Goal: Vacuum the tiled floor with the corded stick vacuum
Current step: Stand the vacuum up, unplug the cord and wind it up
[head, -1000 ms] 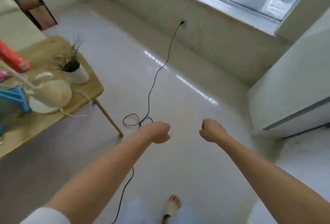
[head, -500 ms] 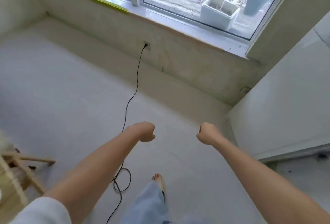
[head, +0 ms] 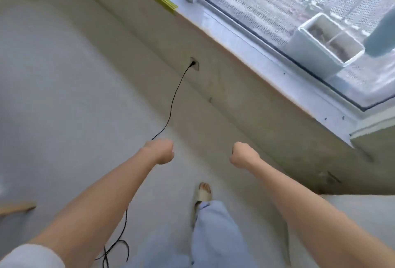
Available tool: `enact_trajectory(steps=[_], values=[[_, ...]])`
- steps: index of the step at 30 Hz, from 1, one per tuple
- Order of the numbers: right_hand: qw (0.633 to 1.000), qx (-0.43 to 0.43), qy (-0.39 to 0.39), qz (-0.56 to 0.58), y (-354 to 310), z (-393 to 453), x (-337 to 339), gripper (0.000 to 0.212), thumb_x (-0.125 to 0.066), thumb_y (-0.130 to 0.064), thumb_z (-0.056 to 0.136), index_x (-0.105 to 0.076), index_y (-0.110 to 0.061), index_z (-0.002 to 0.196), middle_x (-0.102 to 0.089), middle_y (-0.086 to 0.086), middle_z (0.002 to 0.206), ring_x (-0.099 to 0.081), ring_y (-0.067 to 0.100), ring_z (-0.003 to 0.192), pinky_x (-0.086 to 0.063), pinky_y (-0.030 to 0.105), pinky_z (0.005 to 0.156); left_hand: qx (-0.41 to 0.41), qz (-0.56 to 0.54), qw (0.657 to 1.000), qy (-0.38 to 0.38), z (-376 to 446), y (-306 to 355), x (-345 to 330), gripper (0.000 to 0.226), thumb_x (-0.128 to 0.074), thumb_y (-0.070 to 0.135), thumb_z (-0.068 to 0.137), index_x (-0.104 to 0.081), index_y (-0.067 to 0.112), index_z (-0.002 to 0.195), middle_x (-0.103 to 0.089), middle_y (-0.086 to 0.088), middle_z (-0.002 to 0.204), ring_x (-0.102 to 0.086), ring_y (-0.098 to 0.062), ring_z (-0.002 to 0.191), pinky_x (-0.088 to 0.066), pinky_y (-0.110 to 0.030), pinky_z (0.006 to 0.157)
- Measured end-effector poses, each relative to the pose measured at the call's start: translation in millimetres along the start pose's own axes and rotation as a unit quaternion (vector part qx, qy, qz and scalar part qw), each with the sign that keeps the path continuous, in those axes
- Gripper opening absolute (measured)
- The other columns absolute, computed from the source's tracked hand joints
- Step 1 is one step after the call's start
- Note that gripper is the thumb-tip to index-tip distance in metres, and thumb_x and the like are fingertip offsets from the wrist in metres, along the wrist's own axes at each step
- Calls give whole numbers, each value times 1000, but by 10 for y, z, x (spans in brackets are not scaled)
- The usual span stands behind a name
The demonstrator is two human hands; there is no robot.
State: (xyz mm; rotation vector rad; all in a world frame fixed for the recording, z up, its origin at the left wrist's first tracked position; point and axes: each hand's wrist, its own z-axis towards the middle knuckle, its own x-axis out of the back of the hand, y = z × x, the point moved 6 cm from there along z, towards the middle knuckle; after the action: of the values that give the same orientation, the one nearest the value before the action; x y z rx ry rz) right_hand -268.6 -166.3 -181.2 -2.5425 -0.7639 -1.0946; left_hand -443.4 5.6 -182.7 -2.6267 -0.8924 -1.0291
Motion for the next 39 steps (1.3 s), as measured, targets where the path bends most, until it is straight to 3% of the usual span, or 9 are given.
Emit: enact_trajectory(steps=[5,10,17,21,25,28,35,37,39], values=[[996,54,11,-71,-486,1275,990,25,-50,-11,87,-56,-6,111,-62,13,116,-61,30,106,-45,30,75,45,-52,997,-27,1065,-372,650,30,-38,24,98,-52,13,122,-56,-5,126,-55,-27,113,-41,-30,82],[986,100,8,-131,-982,2341,1570,7,-47,-8,85,-45,-12,92,-61,9,109,-57,29,90,-38,28,66,59,-111,992,-11,2049,-653,1256,27,-44,24,96,-57,11,115,-61,-8,120,-59,-28,110,-43,-30,81],[965,153,4,-213,-1897,4458,1953,13,-45,-8,88,-48,-12,99,-56,9,113,-55,28,110,-40,30,75,87,-266,959,42,4125,-1347,1901,23,-42,25,95,-54,12,111,-59,-11,121,-56,-30,109,-44,-31,82],[921,211,-3,-328,-2281,5378,1895,30,-48,-8,88,-49,-10,118,-55,8,123,-49,27,120,-35,32,97,131,-320,936,60,5048,-1664,2004,20,-44,19,95,-52,10,110,-58,-13,121,-55,-32,111,-40,-31,77],[868,240,-35,-433,-2508,6366,1689,47,-46,-14,93,-39,-4,139,-35,16,148,-21,27,143,-8,36,120,147,-404,899,84,6080,-1737,2008,24,-46,15,93,-50,5,114,-55,-18,122,-52,-35,116,-44,-37,90],[815,244,-60,-523,-2506,6965,1569,53,-31,-18,101,-20,-3,150,-7,16,160,0,26,148,3,38,120,115,-466,871,104,6800,-1598,1960,39,-46,12,93,-47,5,132,-51,-17,132,-49,-33,123,-41,-38,102],[702,226,-67,-672,-2276,7695,1462,60,-16,-37,104,0,-5,152,11,12,160,9,24,148,10,39,119,13,-546,834,78,7786,-1099,1955,51,-36,21,103,-20,15,152,-35,-4,151,-36,-21,137,-29,-27,109],[676,221,-64,-700,-2250,7731,1402,61,-14,-36,104,4,-3,151,13,13,159,10,25,148,10,38,118,2,-559,826,71,7896,-1021,1956,46,-34,23,104,-29,13,149,-45,-6,142,-45,-23,128,-36,-28,102],[656,222,-60,-719,-2262,7763,1396,61,-16,-36,104,4,-2,151,12,13,160,11,24,148,10,38,117,1,-572,815,92,7994,-1024,2002,36,-35,24,104,-53,8,130,-60,-4,101,-58,-18,87,-43,-25,72]])
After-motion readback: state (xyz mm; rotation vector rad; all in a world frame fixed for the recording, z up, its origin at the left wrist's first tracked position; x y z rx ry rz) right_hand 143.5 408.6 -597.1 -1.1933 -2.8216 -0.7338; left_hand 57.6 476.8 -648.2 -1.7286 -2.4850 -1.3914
